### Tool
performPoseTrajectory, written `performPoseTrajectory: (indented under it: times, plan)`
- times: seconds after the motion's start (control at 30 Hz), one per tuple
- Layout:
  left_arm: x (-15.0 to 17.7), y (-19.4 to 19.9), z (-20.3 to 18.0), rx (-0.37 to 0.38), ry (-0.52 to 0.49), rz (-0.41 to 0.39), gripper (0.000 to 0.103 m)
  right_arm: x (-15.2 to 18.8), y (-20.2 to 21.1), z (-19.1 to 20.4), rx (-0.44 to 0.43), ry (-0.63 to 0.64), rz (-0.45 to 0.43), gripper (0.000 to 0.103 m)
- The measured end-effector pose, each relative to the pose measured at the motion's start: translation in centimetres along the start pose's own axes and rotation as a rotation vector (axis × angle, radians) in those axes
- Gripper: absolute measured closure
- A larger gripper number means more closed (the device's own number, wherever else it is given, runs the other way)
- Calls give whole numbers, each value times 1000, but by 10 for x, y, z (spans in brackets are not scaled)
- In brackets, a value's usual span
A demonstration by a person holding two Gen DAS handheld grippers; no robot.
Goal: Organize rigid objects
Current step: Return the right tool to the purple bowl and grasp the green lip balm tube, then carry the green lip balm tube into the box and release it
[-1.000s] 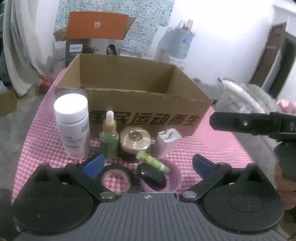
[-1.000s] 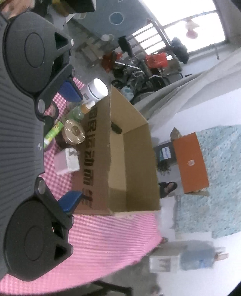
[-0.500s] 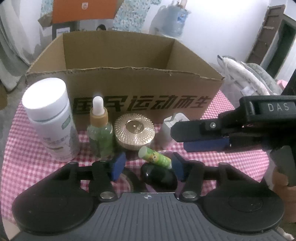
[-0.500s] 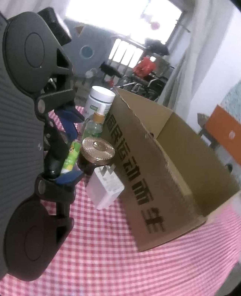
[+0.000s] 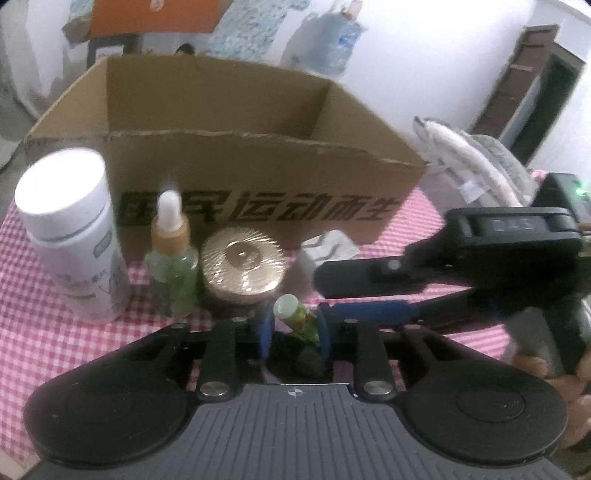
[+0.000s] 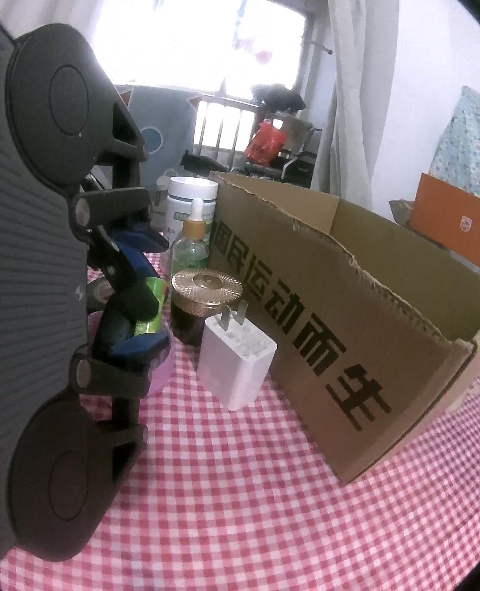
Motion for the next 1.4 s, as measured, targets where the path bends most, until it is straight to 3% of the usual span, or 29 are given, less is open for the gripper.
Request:
performPoseTrajectory:
  times: [0.27, 0.63, 0.83, 1.07, 1.4]
  plan:
    - [14, 7, -42, 46, -108, 7, 83, 5, 17, -8, -13, -35, -22, 52]
    - [31, 4, -53, -15, -193, 68, 83, 21, 28, -30, 10, -106, -13, 52]
    - [43, -8, -47, -28, -160, 142, 83, 30, 29, -37, 23, -104, 2, 52]
    - [36, -22, -41, -12, -104, 192, 81, 21, 18, -36, 66, -79, 32, 52]
    - [36, -28, -29, 11, -1, 214, 82, 9, 21, -22, 60, -39, 12, 52]
Point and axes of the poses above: each gripper's, at about its wrist camera, not at the fingertips, and y roughly against the way its jaws point, z to its left, x to its underside, the point moved 10 cm from there along -y, roughly the way its jaws point
